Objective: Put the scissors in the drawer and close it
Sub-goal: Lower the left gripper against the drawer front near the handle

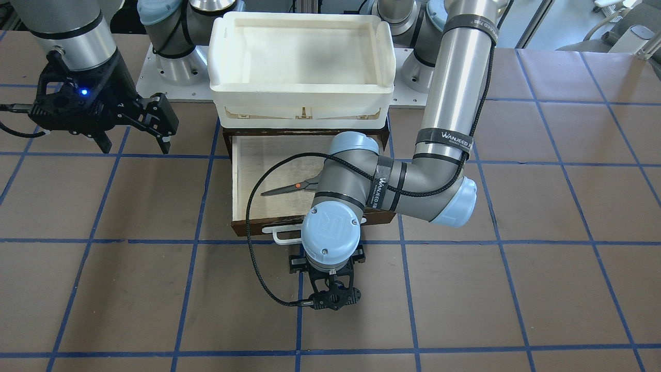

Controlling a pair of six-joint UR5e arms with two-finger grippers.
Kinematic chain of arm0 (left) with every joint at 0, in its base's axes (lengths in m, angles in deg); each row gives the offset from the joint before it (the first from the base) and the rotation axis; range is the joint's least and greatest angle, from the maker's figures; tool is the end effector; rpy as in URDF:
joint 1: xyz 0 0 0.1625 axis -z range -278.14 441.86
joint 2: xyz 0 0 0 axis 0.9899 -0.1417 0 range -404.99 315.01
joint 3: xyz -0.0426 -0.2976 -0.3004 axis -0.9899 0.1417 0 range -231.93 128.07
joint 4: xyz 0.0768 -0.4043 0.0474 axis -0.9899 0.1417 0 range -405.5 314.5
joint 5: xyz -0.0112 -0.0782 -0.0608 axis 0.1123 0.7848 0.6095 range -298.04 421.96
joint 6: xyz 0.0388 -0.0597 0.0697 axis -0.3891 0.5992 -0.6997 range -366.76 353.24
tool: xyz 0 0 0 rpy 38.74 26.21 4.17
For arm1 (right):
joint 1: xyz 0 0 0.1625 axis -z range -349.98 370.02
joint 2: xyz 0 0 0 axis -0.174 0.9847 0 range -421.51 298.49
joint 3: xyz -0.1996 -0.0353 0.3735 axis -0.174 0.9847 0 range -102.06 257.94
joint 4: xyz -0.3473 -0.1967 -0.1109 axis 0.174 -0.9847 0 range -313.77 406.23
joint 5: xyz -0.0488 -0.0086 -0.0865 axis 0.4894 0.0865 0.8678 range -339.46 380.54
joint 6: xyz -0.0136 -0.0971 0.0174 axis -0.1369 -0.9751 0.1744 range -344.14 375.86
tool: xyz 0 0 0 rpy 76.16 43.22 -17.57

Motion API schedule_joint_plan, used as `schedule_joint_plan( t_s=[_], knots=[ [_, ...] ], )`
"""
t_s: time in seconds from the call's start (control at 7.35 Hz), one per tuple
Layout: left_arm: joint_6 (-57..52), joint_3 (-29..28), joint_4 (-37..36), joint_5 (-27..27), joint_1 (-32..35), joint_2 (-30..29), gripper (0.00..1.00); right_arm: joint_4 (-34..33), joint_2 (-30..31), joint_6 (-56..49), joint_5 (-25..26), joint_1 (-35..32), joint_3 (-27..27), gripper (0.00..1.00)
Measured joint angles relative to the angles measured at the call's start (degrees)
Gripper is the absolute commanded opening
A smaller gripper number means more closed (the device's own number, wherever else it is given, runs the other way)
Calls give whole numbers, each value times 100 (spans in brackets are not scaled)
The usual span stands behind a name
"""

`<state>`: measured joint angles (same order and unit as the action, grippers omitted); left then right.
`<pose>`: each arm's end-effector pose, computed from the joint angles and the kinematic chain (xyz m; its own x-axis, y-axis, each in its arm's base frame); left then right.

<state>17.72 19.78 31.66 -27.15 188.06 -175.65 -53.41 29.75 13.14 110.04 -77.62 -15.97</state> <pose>-0.3309 -0.6552 0.2208 -0.9886 -0.1404 -0.0547 -0.1474 0.9765 0.1572 0.1137 -0.4986 0.4826 -1.0000 -0.0070 -0.0029 -0.0066 0.9925 -0.1220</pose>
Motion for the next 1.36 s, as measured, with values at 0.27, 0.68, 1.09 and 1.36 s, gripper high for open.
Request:
schedule_joint_plan(
  t_s=[0.27,0.68,1.09,1.36],
  knots=[
    [18,2,103,38,37,-54,100,108,87,3,16,-7,-10,100],
    [178,27,245,147,92,-59,100,128,75,-45,24,-8,-15,100],
    [287,57,553,174,137,84,100,123,52,-44,37,-8,-21,100],
    [293,64,648,218,147,187,100,116,44,-54,43,-8,-21,100]
  ],
)
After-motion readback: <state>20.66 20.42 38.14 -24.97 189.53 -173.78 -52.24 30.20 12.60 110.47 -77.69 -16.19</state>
